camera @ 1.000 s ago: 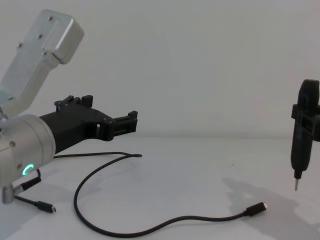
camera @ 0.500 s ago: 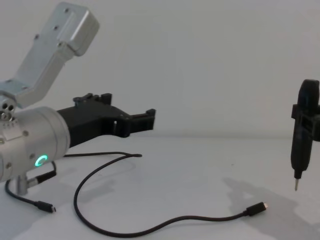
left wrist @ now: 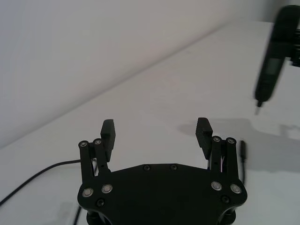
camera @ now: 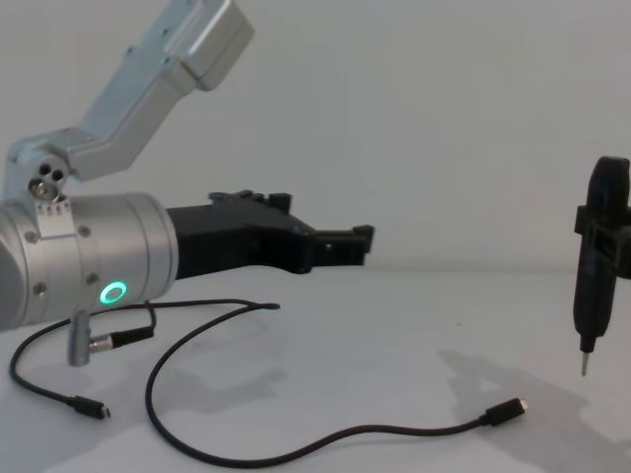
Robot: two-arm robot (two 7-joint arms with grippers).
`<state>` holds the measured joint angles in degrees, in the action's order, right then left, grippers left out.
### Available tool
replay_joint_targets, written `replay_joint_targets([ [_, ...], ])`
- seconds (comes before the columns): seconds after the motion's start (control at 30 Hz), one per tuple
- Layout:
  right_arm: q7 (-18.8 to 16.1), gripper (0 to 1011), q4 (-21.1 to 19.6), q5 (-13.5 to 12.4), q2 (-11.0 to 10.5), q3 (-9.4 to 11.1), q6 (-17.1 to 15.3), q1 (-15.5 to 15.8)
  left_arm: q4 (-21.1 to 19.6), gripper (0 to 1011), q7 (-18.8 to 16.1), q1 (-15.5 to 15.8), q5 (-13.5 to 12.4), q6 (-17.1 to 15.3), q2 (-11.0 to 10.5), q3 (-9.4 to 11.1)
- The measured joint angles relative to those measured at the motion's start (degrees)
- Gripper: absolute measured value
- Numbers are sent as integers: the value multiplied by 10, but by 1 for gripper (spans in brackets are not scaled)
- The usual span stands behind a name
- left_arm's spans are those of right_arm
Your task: Pick up the data cable with the one hand.
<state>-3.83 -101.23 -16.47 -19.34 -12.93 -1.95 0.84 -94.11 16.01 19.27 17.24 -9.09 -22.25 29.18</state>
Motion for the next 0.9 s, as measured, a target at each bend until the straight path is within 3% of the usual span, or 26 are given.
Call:
replay_joint_targets([
  [0.13,0,274,0,0,0,0,0,0,2,1001,24,11,8,-13,-4,6],
  [0.53,0,274,0,0,0,0,0,0,31,1001,146,72,33,-63,-26,42],
  [0.9,0,274,0,0,0,0,0,0,78,1001,245,138,22,-76,-45,93],
])
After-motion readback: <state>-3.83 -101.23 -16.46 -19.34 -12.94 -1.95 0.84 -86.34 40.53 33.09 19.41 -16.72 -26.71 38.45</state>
